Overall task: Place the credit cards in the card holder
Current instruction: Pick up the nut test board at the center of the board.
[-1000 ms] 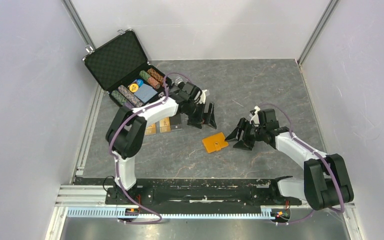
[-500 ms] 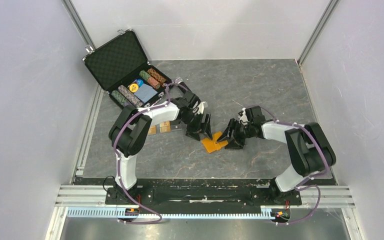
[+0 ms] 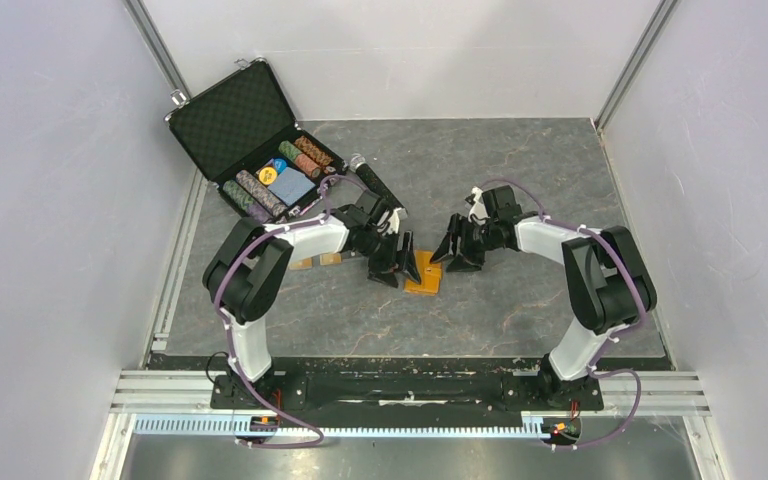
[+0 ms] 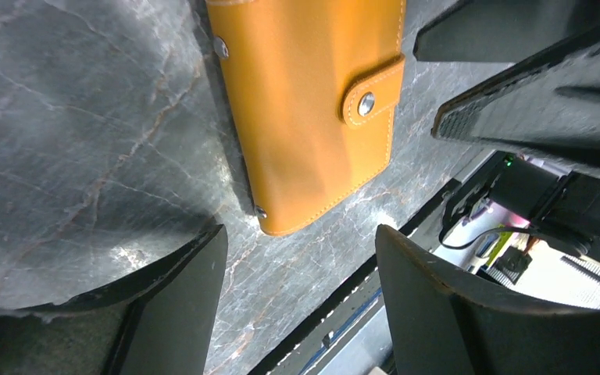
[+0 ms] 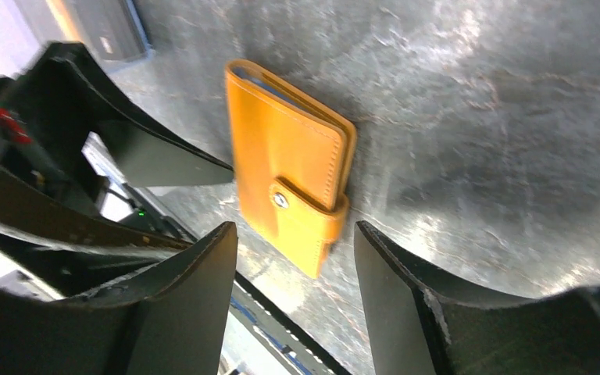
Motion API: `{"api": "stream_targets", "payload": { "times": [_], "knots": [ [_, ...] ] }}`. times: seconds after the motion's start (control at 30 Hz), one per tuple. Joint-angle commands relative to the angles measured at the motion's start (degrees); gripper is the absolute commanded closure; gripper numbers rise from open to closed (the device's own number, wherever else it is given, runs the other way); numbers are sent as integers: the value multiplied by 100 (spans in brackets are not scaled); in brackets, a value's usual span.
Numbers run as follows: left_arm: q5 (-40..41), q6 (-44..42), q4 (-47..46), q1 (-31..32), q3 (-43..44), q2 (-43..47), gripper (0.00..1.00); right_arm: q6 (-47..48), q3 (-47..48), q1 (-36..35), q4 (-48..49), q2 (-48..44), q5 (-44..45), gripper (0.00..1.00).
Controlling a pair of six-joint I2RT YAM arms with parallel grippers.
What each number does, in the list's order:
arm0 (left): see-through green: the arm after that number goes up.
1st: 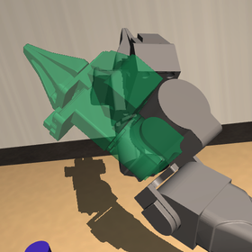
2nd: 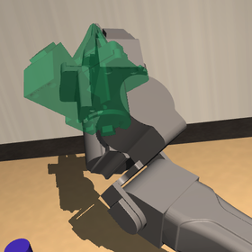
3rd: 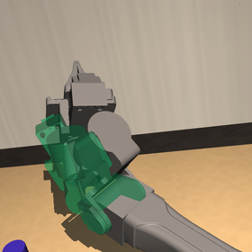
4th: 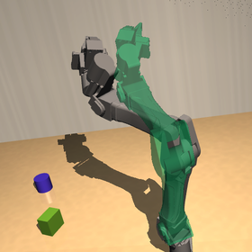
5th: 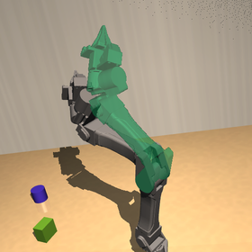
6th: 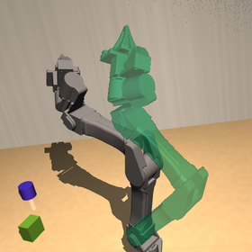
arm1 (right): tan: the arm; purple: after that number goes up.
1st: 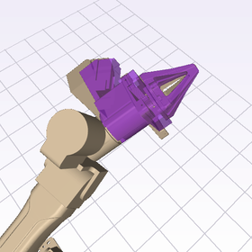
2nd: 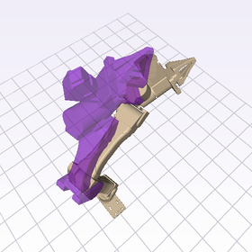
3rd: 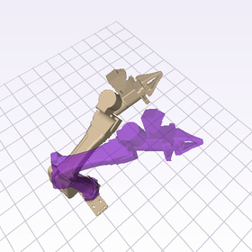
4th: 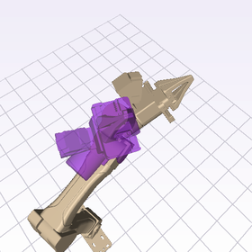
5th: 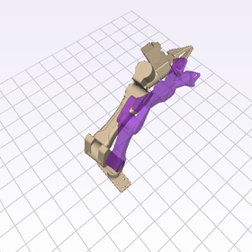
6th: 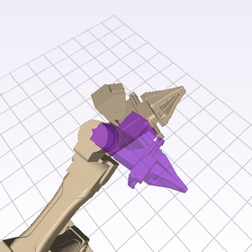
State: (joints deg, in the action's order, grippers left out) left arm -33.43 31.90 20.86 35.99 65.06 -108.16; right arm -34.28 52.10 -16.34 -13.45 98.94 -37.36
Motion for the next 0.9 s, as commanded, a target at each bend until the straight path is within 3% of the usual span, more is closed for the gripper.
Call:
{"api": "stream_targets", "payload": {
  "times": [0.0,0.1,0.37,0.47,0.57,0.6,0.87],
  "knots": [
    [226,426,-427,-87,49,82,25,710,-167,1,-453,-327,450,41],
    [-55,618,-723,-126,120,-238,28,657,-467,-1,-154,-326,293,44],
    [-674,1121,-1609,-127,17,-578,45,-363,-973,-295,1739,134,-575,56],
    [-671,1136,-1664,-125,-32,-519,46,-503,-898,-361,1970,267,-737,73],
    [-465,1059,-1525,-144,-48,-314,42,-342,-679,-353,1718,207,-624,97],
    [-302,996,-1396,-151,-33,-192,39,-251,-573,-352,1571,158,-562,100],
    [1016,473,-251,-367,127,1038,22,55,113,-301,1076,-392,-648,100]
  ]
}}
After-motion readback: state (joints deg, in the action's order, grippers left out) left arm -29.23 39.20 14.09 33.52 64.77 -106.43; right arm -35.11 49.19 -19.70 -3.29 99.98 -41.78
